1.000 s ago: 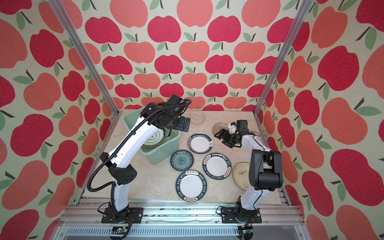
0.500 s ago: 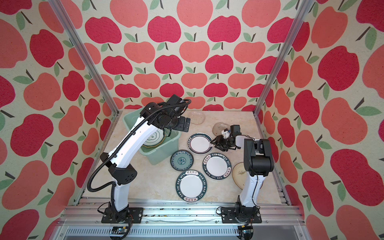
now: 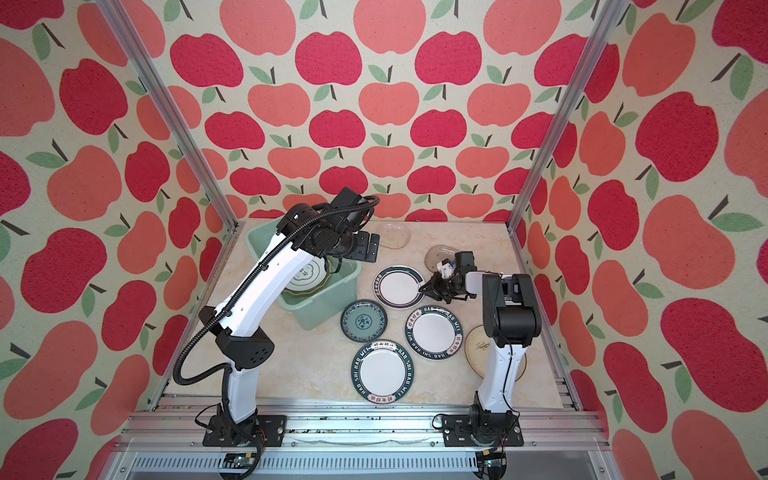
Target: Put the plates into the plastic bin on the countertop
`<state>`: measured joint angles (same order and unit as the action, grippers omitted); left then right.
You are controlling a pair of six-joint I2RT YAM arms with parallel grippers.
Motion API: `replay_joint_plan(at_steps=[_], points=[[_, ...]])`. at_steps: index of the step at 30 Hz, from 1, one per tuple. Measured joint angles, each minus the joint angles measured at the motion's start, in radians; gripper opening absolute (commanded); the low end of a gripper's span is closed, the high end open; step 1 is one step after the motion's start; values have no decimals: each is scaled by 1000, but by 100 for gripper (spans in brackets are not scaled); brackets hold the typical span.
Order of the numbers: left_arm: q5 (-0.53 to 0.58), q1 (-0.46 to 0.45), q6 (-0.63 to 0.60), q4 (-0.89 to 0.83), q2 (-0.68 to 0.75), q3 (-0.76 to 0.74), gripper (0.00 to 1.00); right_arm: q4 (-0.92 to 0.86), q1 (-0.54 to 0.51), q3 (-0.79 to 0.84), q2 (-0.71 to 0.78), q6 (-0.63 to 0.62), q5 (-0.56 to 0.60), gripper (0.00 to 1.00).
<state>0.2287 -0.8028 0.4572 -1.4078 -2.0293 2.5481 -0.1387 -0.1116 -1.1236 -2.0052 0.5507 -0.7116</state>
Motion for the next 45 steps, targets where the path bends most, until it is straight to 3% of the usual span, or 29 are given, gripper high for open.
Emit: replay_joint_plan(at_steps=[3,17,26,33,40,45], points=[[0,0,0,-3,0,0,99,18,-5,-10,3,0,-23,0],[-12,8,0,-13,5,34,99,-106,-6,-40,153,1,49,0],[-191,114,17,-15,119,2,99,-207,-15,-162,401,17,50,0],[-388,216,54,72,312,-253,96,-268,-87,-273,485,63,33,0],[-581,370,155,289,512,-655,88,-293,-237,-381,467,129,18,0],[-650,428,224,431,626,-849,85,-292,-334,-447,414,169,19,0]])
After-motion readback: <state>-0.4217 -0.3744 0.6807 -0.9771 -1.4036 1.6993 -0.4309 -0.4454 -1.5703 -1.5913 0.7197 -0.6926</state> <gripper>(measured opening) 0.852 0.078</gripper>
